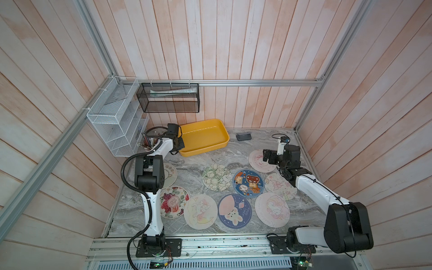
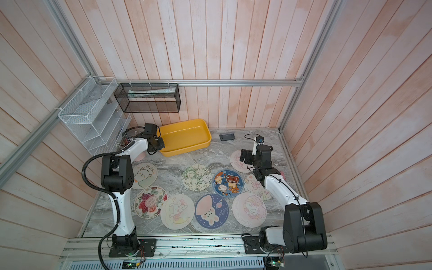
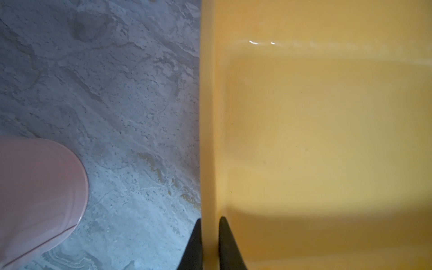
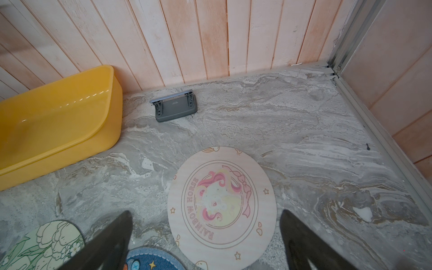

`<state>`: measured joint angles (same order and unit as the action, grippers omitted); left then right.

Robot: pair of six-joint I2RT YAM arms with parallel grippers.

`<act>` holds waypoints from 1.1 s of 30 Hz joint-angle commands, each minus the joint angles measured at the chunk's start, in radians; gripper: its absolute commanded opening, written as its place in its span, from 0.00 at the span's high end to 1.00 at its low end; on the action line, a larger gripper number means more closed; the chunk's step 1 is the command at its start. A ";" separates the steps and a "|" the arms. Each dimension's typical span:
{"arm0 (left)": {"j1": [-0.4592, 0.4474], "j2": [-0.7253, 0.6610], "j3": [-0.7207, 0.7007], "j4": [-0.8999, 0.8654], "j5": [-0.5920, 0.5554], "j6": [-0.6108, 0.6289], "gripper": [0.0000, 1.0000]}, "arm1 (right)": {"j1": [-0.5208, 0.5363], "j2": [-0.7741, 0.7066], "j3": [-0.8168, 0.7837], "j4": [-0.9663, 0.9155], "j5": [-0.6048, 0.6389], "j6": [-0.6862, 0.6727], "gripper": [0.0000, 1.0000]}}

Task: Put the coasters into the storage box
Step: Move the storage box to the center of the board.

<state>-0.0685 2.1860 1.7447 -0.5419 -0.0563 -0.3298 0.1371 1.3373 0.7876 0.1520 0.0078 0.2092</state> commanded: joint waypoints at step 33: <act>-0.067 -0.248 -0.396 0.086 0.047 0.018 0.97 | 0.056 -0.020 -0.021 -0.014 -0.054 0.046 0.02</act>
<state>-0.1257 1.9408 1.3712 -0.4320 -0.0257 -0.3111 0.1844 1.3369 0.7803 0.1520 -0.0338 0.2409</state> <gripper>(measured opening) 0.108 0.981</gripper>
